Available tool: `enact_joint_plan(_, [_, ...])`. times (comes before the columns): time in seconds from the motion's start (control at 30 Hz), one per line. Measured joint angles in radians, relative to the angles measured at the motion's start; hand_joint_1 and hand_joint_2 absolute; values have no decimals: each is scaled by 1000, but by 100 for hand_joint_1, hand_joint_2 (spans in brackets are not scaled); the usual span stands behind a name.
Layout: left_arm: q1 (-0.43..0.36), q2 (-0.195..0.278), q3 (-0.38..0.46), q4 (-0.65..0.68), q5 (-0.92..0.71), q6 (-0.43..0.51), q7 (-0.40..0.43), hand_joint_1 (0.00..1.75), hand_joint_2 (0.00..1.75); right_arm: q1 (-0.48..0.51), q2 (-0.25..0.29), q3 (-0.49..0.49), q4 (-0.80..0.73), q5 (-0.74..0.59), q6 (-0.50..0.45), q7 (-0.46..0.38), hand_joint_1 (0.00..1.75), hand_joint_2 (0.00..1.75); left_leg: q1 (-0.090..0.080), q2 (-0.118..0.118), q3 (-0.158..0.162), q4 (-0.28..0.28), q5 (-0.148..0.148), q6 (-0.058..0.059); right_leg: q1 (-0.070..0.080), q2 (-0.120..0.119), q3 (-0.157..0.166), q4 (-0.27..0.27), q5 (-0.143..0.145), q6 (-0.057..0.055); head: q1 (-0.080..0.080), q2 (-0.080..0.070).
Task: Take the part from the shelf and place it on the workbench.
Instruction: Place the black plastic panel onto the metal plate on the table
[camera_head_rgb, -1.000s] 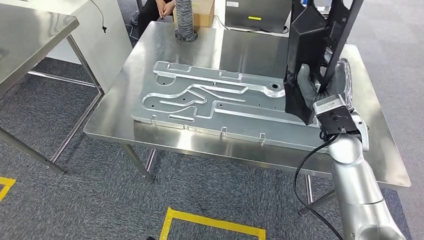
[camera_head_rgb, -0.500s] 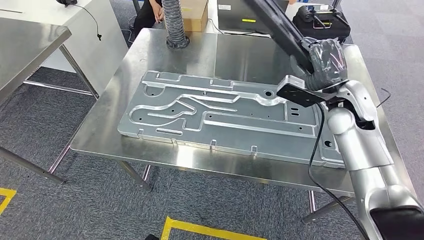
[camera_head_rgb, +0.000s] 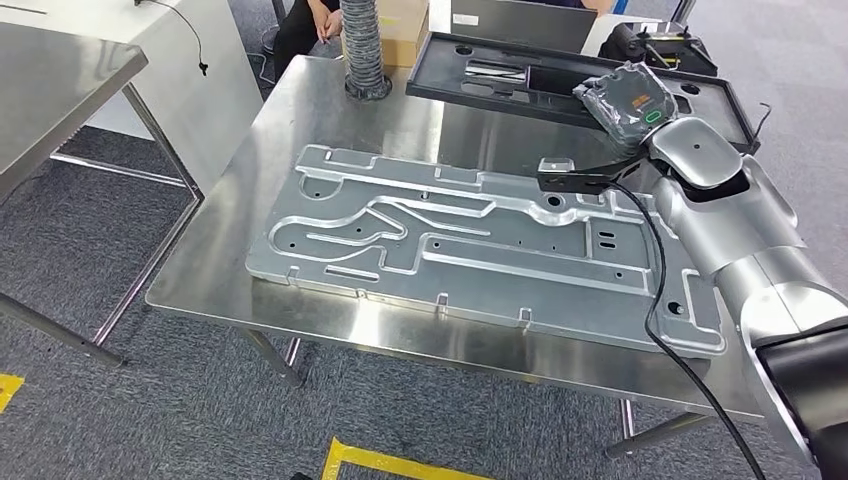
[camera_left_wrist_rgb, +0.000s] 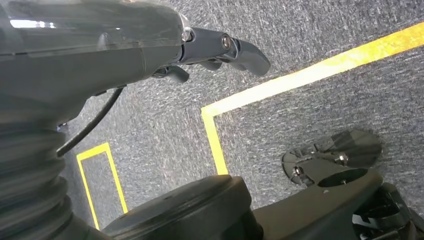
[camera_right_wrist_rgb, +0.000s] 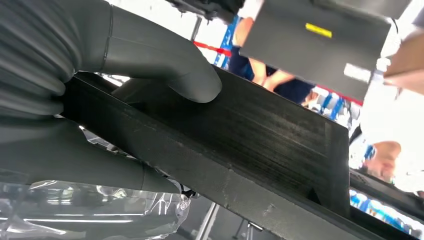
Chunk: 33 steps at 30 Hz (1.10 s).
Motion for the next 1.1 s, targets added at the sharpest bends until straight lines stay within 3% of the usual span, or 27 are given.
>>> enact_joint_plan(0.03, [0,0,0,0,0,0,0,0,175,-1,-1,7,9,0,0,0,169,175,2,-1,3,3,-4,-2,-4,0,-11,4,17,4,0,0])
enact_joint_plan(0.07, [0,0,0,0,0,0,0,0,175,-2,-1,13,16,0,0,0,169,175,5,-2,6,7,-10,-6,-8,-1,-2,-33,53,8,0,0])
enact_joint_plan(0.1, [0,0,0,0,0,0,0,0,175,-5,-1,19,21,0,0,-1,169,175,7,-2,8,14,-18,-11,-12,-2,21,-99,98,12,0,0])
enact_joint_plan(0.17, [0,0,0,0,0,0,0,0,175,-13,-2,26,30,0,-1,0,169,175,7,-3,7,30,-33,-23,-15,-2,69,-213,149,15,0,0])
enact_joint_plan(0.2, [0,0,0,0,0,0,0,0,175,-15,-2,29,34,0,-1,0,169,175,6,-3,6,35,-39,-29,-14,-2,79,-240,154,11,-1,0])
enact_joint_plan(0.33, [1,1,0,0,0,1,0,0,175,-18,-2,40,46,4,-3,1,169,175,7,-1,2,48,-57,-46,-9,1,84,-248,144,-20,-1,0])
enact_joint_plan(0.4, [0,1,0,0,0,2,-2,0,175,-23,-2,43,49,16,-1,7,169,175,7,0,-30,128,-103,-54,-10,0,90,-250,142,-32,-1,0])
enact_joint_plan(0.47, [-7,1,0,0,-3,3,-8,0,175,-30,-1,55,59,39,4,14,169,175,7,1,-91,265,-163,-57,-6,0,95,-250,139,-39,-1,0])
enact_joint_plan(0.5, [-10,1,0,0,-5,4,-11,0,175,-34,0,64,66,50,7,16,169,175,7,1,-115,317,-177,-56,-3,0,97,-250,137,-41,-1,0])
enact_joint_plan(0.53, [-12,1,-1,0,-9,4,-12,0,175,-38,2,72,72,59,12,16,169,175,6,1,-123,333,-171,-52,0,1,100,-250,136,-43,-1,0])
enact_joint_plan(0.57, [-13,1,-1,0,-12,3,-13,0,175,-43,3,80,78,65,17,16,127,175,4,1,-113,310,-147,-46,4,2,104,-250,134,-44,-1,0])
enact_joint_plan(0.63, [-10,3,-3,0,-16,11,-8,0,175,-60,7,94,87,71,32,14,42,175,-3,1,-56,179,-73,-25,9,5,111,-251,130,-45,-1,0])
enact_joint_plan(0.67, [-7,4,-3,0,-16,20,-4,0,131,-71,9,101,92,73,39,13,0,175,-7,1,-29,116,-46,-15,11,7,112,-251,129,-43,-1,0])
enact_joint_plan(0.7, [-5,5,-3,0,-14,33,2,0,87,-82,10,109,98,73,45,10,0,175,-11,1,-10,72,-33,-8,12,7,111,-251,129,-40,-1,0])
enact_joint_plan(0.77, [-3,6,-3,0,-4,58,7,0,0,-99,11,121,107,67,55,5,0,175,-14,1,0,43,-34,-4,11,7,108,-255,133,-30,-1,0])
enact_joint_plan(0.87, [-1,5,-3,0,8,71,-4,0,0,-122,14,129,119,37,73,-3,0,175,-5,2,13,13,-24,0,11,5,101,-240,117,-15,-1,0])
enact_joint_plan(0.9, [-1,5,-2,0,10,70,-8,0,0,-131,15,131,125,25,83,-6,0,175,-2,2,17,5,-19,2,10,4,85,-203,94,-10,-1,0])
enact_joint_plan(1.0, [1,6,-2,0,12,67,-12,0,0,-143,20,134,155,-5,123,-19,0,175,-3,1,19,3,-18,5,2,4,0,-17,17,2,-1,0])
enact_joint_plan(1.03, [2,6,-2,0,13,65,-12,0,0,-141,23,136,167,-12,135,-23,0,175,-2,0,20,4,-19,4,-1,4,-15,10,18,6,-1,0])
enact_joint_plan(1.07, [3,5,-2,0,13,64,-12,0,0,-139,27,138,178,-17,143,-25,0,175,-2,0,20,6,-21,2,-4,3,-11,-4,38,9,-1,0])
enact_joint_plan(1.1, [3,5,-2,0,13,64,-12,0,0,-136,31,140,188,-21,148,-26,0,175,-1,0,20,10,-23,-1,-7,2,12,-57,72,11,-1,0])
